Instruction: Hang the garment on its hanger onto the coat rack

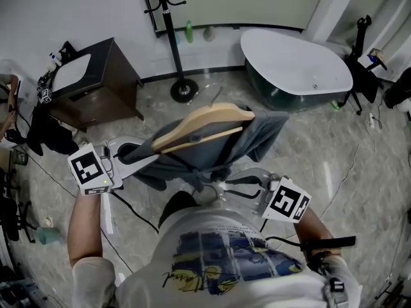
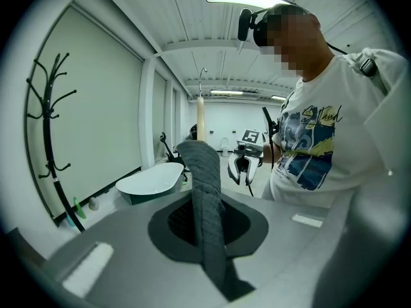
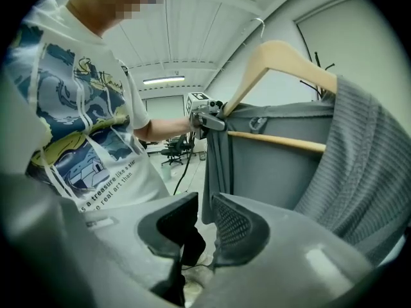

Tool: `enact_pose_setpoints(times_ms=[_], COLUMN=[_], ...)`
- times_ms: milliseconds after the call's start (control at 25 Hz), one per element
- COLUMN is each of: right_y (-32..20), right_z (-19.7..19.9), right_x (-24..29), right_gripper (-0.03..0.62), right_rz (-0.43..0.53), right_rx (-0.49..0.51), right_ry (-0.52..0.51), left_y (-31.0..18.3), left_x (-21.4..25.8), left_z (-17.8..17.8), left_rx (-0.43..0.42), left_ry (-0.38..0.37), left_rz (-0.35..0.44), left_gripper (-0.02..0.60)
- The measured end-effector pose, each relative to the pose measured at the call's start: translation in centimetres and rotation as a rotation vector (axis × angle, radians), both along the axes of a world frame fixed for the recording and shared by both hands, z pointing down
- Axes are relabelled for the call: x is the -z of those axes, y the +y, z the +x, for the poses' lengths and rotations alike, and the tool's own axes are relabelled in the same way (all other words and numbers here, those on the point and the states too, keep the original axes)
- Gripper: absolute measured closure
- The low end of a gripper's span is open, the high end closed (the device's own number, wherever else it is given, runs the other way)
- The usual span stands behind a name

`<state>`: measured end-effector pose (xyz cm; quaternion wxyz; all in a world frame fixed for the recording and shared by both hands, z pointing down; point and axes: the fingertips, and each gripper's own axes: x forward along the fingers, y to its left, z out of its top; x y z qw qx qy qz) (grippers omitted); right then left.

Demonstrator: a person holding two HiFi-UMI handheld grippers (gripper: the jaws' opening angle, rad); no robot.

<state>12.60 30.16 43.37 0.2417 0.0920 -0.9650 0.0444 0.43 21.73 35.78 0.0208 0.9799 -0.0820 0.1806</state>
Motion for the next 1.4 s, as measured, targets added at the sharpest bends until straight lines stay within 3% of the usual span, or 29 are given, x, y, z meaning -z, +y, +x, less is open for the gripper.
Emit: enact_pose_setpoints(times_ms=[320, 800, 1080, 1240, 1400], right_y=[-5.1, -22.2, -29.0, -31.0, -36.4], right_z=[-0.9, -4.5, -9.9, -9.9, -9.2], right_x=[-2.1, -1.2, 0.1, -0.9, -0.7], right_gripper=[0.52, 0.521, 0.52, 0.52, 0.52], right_rz=[-0.065, -0.044, -0.031, -0.028, -0.033], right_rx=[-0.045, -0.155, -0.112, -0.099, -0.081], right_ry=[-0.045, -0.016, -0.051, -0.051, -0.047], left_y=[-7.4, -25.6, -36.0, -40.2, -47.6], left_x=[0.1, 2.9, 4.5, 4.9, 5.3], left_z=[-1.7, -6.2, -9.2, -9.9, -10.2], left_rx=[-0.004, -0.07, -0.063, -0.027, 0.022], left_ry=[0.006, 0.027, 0.016, 0.005, 0.017], left_rz=[-0.02, 0.04, 0.062, 0.068, 0.039], left_gripper=[0.565, 0.565, 0.565, 0.565, 0.565])
